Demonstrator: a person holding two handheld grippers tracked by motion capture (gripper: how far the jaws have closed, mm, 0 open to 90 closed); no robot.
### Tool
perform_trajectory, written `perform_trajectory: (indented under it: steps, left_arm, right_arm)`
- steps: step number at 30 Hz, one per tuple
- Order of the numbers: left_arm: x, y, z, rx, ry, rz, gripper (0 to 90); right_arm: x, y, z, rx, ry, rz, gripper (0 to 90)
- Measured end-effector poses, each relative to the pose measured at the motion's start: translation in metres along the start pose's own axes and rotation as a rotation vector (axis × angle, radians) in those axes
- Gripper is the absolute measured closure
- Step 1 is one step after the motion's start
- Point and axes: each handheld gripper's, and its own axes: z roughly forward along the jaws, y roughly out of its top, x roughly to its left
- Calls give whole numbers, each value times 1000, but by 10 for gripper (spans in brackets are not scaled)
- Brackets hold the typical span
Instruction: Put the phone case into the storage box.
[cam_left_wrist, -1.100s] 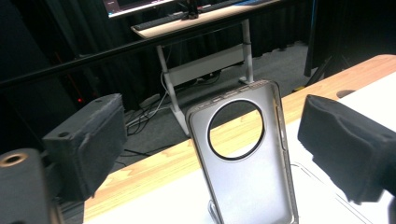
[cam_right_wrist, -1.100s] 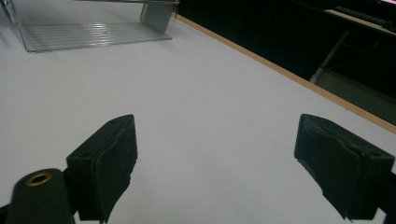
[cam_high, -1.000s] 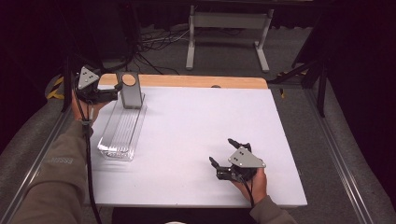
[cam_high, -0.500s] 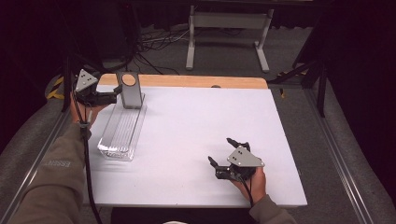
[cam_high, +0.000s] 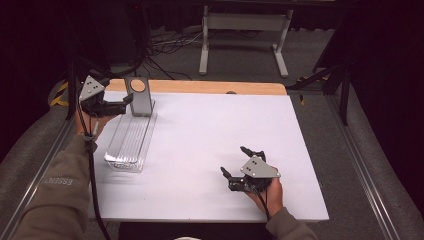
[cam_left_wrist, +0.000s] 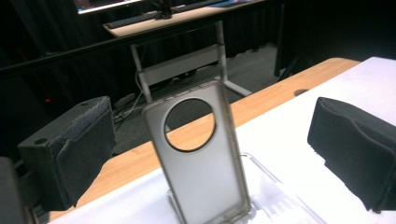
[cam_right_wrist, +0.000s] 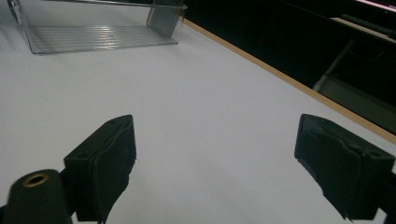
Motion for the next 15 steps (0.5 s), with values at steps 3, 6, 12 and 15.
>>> perform_trajectory:
  steps: [3,6,12,15]
  left_arm:
    - [-4,0,-3,-15,-1,2,19]
    - [-10,1,-9,-33,-5,10,25]
    - [-20,4,-18,-55,-40,22,30]
    - [-26,6,-22,-69,-61,28,30]
  right_arm:
    - [1,0,1,-2,3,-5,132]
    - [1,1,0,-6,1,-9,132]
    - [0,2,-1,-14,0,-10,133]
    - [0,3,-2,-17,-2,-8,133]
